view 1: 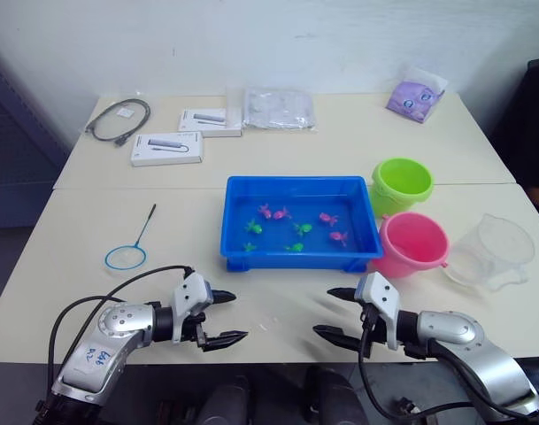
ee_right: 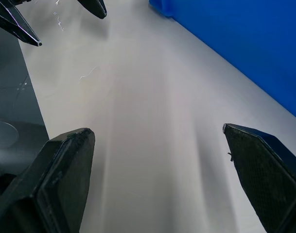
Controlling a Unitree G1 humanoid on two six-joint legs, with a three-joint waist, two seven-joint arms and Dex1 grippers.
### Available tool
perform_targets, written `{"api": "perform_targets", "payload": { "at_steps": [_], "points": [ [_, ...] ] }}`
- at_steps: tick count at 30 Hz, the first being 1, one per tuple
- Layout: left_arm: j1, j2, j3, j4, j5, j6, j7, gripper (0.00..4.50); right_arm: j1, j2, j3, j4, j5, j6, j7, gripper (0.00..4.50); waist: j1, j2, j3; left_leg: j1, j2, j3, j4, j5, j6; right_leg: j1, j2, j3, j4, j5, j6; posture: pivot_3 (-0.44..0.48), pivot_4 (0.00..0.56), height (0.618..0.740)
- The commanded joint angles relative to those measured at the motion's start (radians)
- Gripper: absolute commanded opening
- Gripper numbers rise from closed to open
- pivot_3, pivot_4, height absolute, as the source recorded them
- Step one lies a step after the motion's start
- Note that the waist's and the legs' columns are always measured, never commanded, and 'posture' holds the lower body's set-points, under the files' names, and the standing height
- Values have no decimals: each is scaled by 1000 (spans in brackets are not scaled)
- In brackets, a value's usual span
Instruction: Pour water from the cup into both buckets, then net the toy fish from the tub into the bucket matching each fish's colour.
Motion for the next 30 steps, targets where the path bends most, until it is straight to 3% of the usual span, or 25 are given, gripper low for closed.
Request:
{"api": "perform_targets", "payload": {
  "at_steps": [1, 5, 11, 16, 21, 30],
  "points": [
    [24, 25, -11, -13, -21, -27, -61, 4488, 16, 15, -34, -48, 19, -4, -32, 4500, 0, 0, 0, 0, 0, 0, 0, 0, 0, 0, 0, 0, 0, 0, 0, 0, 150, 735],
    [-32, 12, -5, -22, -138, 47, -148, 4488, 87, 60, -136, -132, 90, 44, -113, 4500, 5, 0, 0, -1, 0, -1, 0, 0, 0, 0, -1, 0, 0, 0, 0, 0, 150, 735],
    [-331, 9, 64, 55, -348, 240, -247, 4488, 296, 141, -373, -297, 221, 92, -239, 4500, 19, -1, -1, -1, 0, -1, 2, 0, 0, 0, 0, -1, 2, 0, 0, 0, 150, 735],
    [-564, -36, 119, 147, -476, 383, -230, 4488, 430, 227, -599, -405, 436, 129, -376, 4500, 4, -2, -1, 0, 0, 1, 2, -1, 0, 0, 2, -2, 3, 0, 0, 0, 150, 735],
    [-684, -80, 76, 148, -434, 355, -220, 4488, 464, 255, -782, -372, 446, 146, -560, 4500, -1, -2, -2, 1, 0, 3, 2, -1, 0, 0, 3, -1, 3, 0, 0, 0, 150, 735],
    [-696, -136, 53, 93, -391, 305, -156, 4488, 297, 162, -876, -117, 352, 228, -761, 4500, -1, -2, -2, 1, 1, 3, 2, 0, 0, 0, 3, 3, 3, 0, 0, 0, 150, 735]
  ]
}}
